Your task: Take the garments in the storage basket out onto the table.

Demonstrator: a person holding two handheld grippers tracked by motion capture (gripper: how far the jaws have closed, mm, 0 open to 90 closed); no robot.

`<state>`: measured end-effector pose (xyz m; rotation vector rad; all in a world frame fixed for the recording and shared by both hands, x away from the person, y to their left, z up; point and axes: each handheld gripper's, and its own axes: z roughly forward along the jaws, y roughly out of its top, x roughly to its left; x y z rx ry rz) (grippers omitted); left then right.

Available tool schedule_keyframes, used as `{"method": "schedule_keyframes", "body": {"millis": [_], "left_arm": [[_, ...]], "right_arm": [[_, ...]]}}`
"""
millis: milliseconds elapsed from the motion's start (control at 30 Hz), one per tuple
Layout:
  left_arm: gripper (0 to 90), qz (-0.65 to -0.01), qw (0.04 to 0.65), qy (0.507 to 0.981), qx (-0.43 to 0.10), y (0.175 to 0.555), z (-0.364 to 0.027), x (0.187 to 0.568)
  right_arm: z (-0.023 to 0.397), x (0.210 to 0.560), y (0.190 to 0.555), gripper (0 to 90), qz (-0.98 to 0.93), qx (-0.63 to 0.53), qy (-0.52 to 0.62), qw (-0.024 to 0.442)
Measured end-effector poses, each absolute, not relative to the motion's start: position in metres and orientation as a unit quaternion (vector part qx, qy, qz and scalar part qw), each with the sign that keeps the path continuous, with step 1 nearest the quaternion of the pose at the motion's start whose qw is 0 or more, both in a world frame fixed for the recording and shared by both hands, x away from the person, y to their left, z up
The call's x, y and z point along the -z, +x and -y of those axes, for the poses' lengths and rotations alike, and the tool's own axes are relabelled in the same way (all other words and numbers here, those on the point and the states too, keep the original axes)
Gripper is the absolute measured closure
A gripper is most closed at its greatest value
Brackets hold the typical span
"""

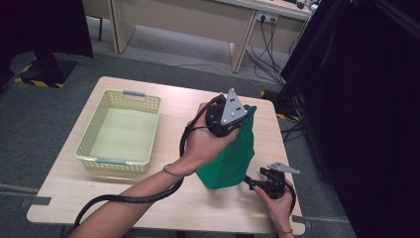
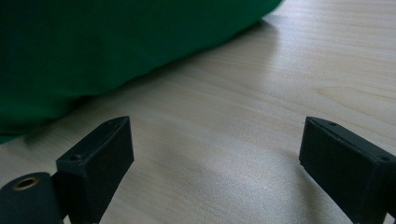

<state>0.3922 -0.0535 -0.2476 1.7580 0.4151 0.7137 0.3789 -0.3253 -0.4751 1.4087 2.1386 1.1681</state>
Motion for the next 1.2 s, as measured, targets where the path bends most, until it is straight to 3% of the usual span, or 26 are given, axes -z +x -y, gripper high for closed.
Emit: {"method": "schedule_keyframes", "body": {"millis": [333, 900, 1200], "left_arm": [[83.9, -0.202, 0.542, 0.755, -0.309, 0.406, 0.044, 0.261], [82.1, -0.289, 0.437, 0.791, -0.317, 0.44, 0.007, 0.344], [78.4, -0.319, 0.404, 0.799, -0.31, 0.45, -0.002, 0.368]], "right_arm": [[0.325, 0.475, 0.379, 10.6, -0.75, -0.409, 0.494, 0.163], [0.324, 0.475, 0.379, 10.6, -0.752, -0.406, 0.494, 0.163], [0.324, 0.475, 0.379, 10.6, -0.752, -0.406, 0.494, 0.163]]}}
